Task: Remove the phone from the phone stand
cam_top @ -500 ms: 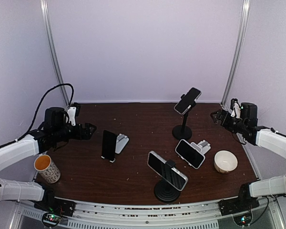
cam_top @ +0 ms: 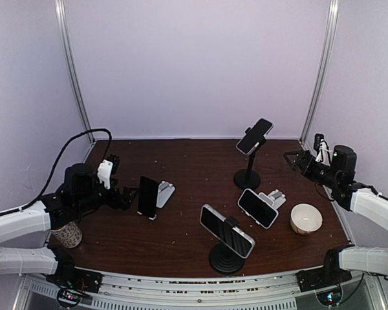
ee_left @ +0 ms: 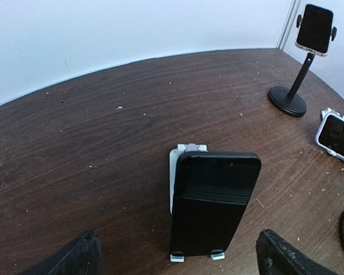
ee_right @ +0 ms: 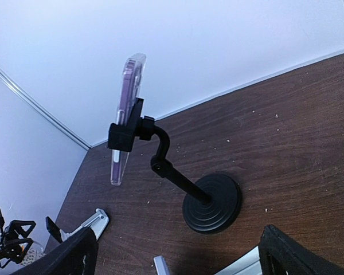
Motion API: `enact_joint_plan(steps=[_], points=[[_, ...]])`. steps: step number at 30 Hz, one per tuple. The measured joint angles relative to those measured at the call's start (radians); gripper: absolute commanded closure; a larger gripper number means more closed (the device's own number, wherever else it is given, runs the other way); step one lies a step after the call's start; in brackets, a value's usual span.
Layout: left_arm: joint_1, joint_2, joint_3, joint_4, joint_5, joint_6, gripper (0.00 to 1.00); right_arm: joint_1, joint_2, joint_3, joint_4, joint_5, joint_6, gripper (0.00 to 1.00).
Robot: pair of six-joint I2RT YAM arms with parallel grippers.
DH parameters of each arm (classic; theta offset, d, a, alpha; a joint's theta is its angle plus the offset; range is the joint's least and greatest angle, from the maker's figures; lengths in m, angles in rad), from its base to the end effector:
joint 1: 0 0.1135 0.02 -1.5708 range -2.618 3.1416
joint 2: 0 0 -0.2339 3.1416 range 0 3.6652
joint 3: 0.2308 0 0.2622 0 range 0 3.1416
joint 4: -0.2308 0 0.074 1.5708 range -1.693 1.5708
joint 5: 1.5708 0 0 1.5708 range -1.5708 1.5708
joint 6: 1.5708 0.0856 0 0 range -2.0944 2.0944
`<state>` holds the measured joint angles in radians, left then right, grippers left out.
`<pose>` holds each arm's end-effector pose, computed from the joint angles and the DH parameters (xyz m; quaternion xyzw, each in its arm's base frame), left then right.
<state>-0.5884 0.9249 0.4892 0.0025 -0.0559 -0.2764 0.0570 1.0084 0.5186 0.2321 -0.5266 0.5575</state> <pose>0.2361 -0.1518 0.1800 0.1160 0.8343 -0.2042 0.4987 0.2889 0.0596 0.2065 0.0355 0.7803 0.3747 0.4994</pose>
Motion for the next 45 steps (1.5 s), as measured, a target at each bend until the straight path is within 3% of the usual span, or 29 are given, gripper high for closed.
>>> enact_joint_plan(steps=[7,19,28,45], points=[[-0.079,0.008,-0.126,0.144,-0.047,0.086,0.02,0.011,-0.037,-0.029,0.019,-0.043,-0.001,0.00],[-0.146,0.278,-0.117,0.359,-0.079,0.214,0.02,0.011,-0.043,-0.061,0.049,-0.063,0.018,0.00],[-0.153,0.410,-0.050,0.413,-0.099,0.223,0.02,0.015,-0.003,-0.062,0.100,-0.080,0.044,0.00],[-0.155,0.491,0.001,0.430,-0.192,0.216,0.06,0.016,0.024,-0.071,0.161,-0.087,0.075,0.00]])
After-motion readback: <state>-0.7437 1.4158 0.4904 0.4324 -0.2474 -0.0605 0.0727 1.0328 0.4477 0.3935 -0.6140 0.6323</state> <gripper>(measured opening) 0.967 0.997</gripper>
